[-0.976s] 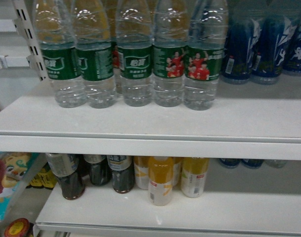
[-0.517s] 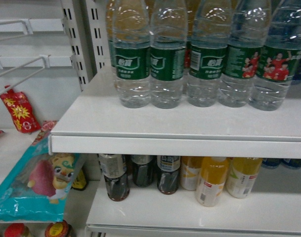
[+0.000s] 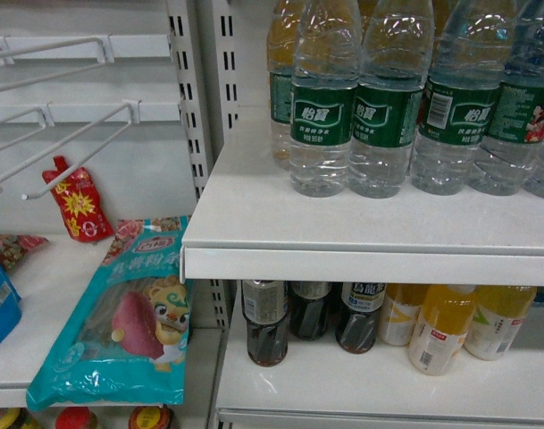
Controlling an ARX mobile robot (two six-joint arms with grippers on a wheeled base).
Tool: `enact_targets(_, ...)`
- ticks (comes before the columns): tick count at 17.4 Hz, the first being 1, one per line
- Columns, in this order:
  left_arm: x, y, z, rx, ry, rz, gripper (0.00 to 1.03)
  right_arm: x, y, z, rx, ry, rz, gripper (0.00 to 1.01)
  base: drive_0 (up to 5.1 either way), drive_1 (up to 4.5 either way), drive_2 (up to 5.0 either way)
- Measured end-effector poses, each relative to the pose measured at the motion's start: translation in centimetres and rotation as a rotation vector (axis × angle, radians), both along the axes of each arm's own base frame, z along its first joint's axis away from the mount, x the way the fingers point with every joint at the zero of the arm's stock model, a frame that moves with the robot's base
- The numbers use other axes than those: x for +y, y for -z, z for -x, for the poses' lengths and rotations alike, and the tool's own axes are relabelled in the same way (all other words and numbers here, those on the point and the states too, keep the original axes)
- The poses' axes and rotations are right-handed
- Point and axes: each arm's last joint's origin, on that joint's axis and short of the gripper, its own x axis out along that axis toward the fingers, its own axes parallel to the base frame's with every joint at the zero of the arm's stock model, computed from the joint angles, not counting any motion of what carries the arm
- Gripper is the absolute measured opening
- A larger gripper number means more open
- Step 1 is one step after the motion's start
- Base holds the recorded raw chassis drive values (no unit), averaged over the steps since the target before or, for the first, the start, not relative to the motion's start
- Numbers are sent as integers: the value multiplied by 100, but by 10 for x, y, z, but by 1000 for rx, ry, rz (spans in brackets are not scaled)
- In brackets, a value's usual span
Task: Move water from second to third shelf
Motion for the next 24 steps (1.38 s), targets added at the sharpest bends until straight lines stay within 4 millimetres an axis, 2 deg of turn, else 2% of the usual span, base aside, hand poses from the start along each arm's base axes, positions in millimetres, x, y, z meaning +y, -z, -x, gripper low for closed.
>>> enact_targets(7,0,0,0,0,2,0,98,0,0,0,-1,8,9,37,0,0,0)
enact_targets(10,0,0,0,0,3,0,98,9,-15,-26,-60,22,92,37,0,0,0)
enact_targets(13,0,0,0,0,3,0,98,13,-20,-37,-74,13,94,37,0,0,0)
enact_targets(15,0,0,0,0,3,0,98,25,-25,-68,-73,-14,101,37,0,0,0)
enact_targets(20,0,0,0,0,3,0,98,47,2,-133,128,-49,102,37,0,0,0)
enact_targets(24,0,0,0,0,3,0,98,58,-7,-178,133,-29,99,37,0,0,0)
